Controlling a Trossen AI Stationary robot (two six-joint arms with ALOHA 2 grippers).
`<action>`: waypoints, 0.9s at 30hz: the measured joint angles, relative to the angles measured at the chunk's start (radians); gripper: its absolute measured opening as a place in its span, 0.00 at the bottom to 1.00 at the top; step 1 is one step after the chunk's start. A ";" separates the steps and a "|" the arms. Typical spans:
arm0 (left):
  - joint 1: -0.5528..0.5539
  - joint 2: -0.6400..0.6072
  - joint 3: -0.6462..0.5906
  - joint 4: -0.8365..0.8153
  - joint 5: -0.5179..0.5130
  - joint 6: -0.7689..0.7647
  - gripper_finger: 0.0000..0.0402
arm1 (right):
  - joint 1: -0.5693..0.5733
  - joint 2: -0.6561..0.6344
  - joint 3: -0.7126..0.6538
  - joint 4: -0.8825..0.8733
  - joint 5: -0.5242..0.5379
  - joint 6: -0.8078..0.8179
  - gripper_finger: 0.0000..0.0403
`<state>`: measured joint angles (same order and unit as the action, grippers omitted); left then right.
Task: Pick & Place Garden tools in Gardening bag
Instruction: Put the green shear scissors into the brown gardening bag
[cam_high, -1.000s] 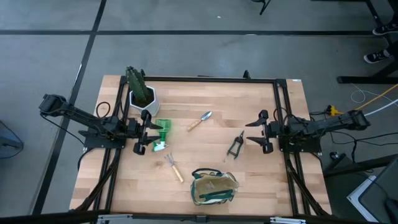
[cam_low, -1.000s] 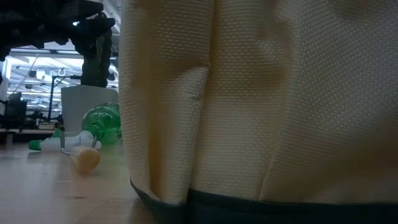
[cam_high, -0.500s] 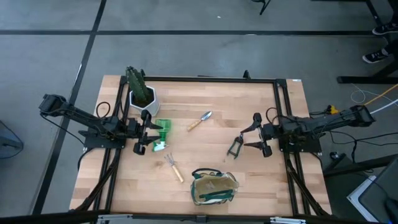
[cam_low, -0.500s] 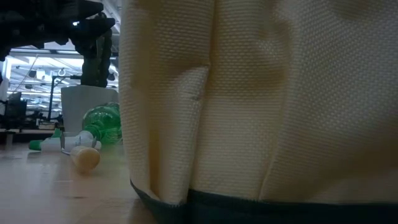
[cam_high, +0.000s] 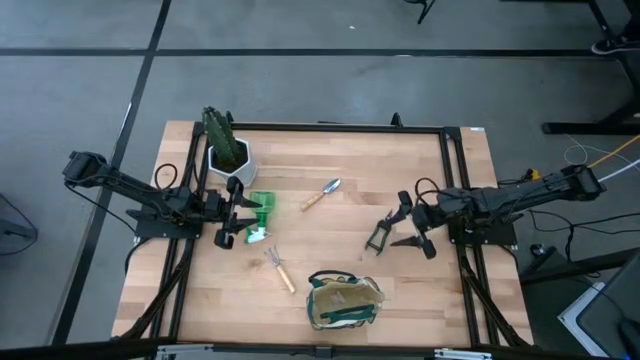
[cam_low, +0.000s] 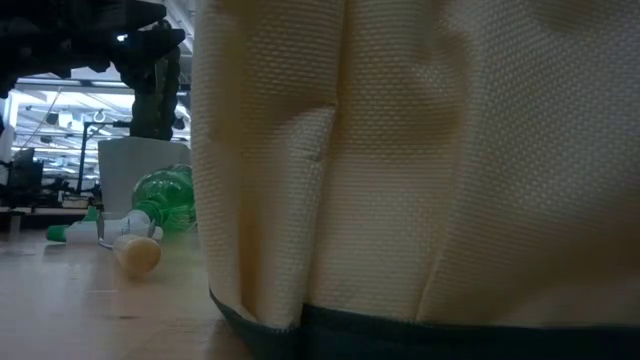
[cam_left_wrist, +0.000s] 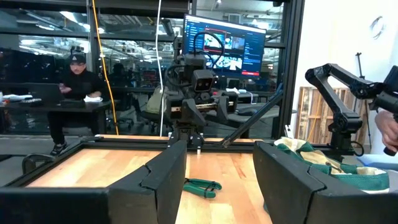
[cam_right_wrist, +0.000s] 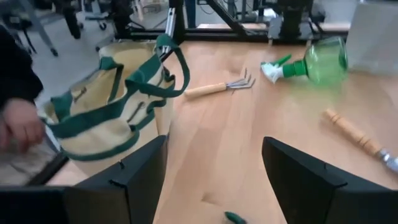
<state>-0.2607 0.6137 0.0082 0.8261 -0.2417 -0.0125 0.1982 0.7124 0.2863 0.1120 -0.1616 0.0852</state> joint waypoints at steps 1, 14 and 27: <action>0.000 0.000 0.000 0.000 0.000 0.000 0.45 | 0.000 0.000 0.000 0.000 0.000 0.024 0.66; 0.000 0.000 0.000 0.000 0.000 0.000 0.45 | 0.001 0.000 0.000 0.004 0.109 0.090 0.66; 0.000 0.000 0.000 0.000 0.000 0.000 0.45 | 0.001 0.032 0.000 -0.003 0.082 0.007 0.66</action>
<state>-0.2610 0.6139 0.0082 0.8263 -0.2417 -0.0124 0.1989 0.7448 0.2863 0.1087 -0.0796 0.0926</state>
